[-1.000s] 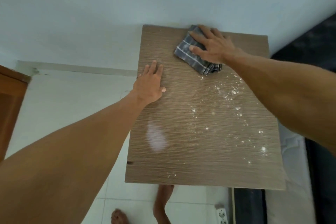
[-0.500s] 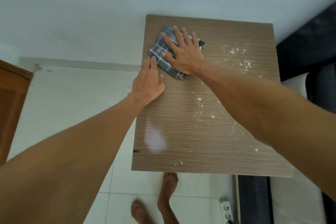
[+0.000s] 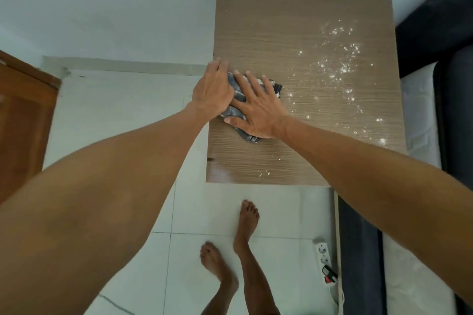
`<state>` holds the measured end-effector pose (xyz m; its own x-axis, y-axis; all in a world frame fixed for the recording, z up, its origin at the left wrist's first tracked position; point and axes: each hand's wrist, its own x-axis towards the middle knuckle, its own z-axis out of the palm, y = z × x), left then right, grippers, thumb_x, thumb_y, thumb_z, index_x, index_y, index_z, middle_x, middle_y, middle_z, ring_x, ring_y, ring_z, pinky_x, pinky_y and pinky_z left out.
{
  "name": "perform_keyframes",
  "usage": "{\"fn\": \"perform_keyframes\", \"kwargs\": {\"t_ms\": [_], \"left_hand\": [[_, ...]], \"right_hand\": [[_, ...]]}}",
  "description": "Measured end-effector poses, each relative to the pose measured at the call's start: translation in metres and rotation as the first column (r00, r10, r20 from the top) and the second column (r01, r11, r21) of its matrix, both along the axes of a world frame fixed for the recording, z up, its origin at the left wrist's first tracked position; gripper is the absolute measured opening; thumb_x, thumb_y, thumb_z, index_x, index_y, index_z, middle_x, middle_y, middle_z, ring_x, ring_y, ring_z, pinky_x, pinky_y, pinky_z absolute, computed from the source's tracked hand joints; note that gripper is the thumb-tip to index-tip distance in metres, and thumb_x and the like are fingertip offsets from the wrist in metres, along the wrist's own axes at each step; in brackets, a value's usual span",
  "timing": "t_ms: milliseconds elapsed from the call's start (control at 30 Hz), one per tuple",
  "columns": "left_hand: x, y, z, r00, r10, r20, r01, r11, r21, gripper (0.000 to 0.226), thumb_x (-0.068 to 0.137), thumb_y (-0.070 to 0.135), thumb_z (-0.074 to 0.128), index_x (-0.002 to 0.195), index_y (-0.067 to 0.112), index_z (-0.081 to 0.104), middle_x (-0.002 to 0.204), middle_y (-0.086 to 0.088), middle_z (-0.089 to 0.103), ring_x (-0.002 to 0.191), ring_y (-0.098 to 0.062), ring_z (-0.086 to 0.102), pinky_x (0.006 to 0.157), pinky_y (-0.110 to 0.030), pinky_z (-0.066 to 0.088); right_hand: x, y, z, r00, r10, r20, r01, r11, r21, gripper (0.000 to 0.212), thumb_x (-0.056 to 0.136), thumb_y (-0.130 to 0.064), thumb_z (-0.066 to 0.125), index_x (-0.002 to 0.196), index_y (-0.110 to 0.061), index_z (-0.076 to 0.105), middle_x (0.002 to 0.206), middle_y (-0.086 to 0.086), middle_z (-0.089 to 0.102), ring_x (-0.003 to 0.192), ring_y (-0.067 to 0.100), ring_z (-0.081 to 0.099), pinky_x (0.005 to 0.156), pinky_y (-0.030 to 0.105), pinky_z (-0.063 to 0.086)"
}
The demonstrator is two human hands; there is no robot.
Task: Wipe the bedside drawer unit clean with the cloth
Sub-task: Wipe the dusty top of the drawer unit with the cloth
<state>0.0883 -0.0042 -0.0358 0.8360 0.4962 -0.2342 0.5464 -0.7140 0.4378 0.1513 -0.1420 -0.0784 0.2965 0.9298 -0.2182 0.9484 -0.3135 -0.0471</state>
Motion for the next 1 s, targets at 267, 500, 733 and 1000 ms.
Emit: {"fn": "perform_keyframes", "kwargs": {"t_ms": [267, 500, 733, 1000], "left_hand": [[-0.027, -0.026, -0.004, 0.981, -0.179, -0.073, 0.181, 0.983, 0.015, 0.042, 0.091, 0.005, 0.04, 0.133, 0.002, 0.046, 0.145, -0.016, 0.04, 0.133, -0.033, 0.039, 0.106, -0.046, 0.038], [-0.051, -0.043, -0.004, 0.959, -0.261, -0.111, 0.261, 0.965, -0.01, 0.036, 0.094, 0.01, 0.043, 0.128, 0.0, 0.049, 0.135, -0.016, 0.045, 0.124, -0.032, 0.045, 0.101, -0.042, 0.039], [-0.035, -0.062, -0.003, 0.954, -0.261, -0.147, 0.265, 0.964, 0.007, 0.041, 0.093, 0.016, 0.048, 0.132, 0.003, 0.046, 0.143, -0.017, 0.038, 0.133, -0.035, 0.038, 0.107, -0.051, 0.037], [0.022, -0.073, -0.003, 0.923, -0.24, -0.301, 0.26, 0.965, 0.028, 0.076, 0.095, 0.031, 0.052, 0.154, 0.016, 0.006, 0.162, -0.012, -0.003, 0.149, -0.034, 0.003, 0.118, -0.05, 0.019]], "right_hand": [[-0.088, -0.046, 0.001, 0.999, 0.008, -0.045, -0.003, 0.994, 0.107, 0.057, 0.099, -0.062, 0.028, 0.15, -0.038, 0.032, 0.148, 0.018, 0.042, 0.135, 0.039, 0.038, 0.111, 0.056, 0.025], [-0.154, -0.092, 0.004, 0.982, 0.184, -0.049, -0.171, 0.965, 0.197, 0.057, 0.085, -0.02, 0.065, 0.14, -0.028, 0.053, 0.146, 0.013, 0.049, 0.12, 0.035, 0.051, 0.101, 0.049, 0.035], [-0.096, -0.13, 0.032, 0.986, 0.117, -0.123, -0.087, 0.971, 0.224, 0.062, 0.08, -0.015, 0.071, 0.139, -0.022, 0.054, 0.143, 0.018, 0.051, 0.112, 0.038, 0.058, 0.092, 0.053, 0.05], [0.087, -0.101, 0.041, 0.983, -0.162, -0.083, 0.178, 0.95, 0.255, 0.061, 0.083, -0.009, 0.067, 0.142, -0.017, 0.052, 0.143, 0.026, 0.049, 0.114, 0.046, 0.055, 0.098, 0.061, 0.044]]}}
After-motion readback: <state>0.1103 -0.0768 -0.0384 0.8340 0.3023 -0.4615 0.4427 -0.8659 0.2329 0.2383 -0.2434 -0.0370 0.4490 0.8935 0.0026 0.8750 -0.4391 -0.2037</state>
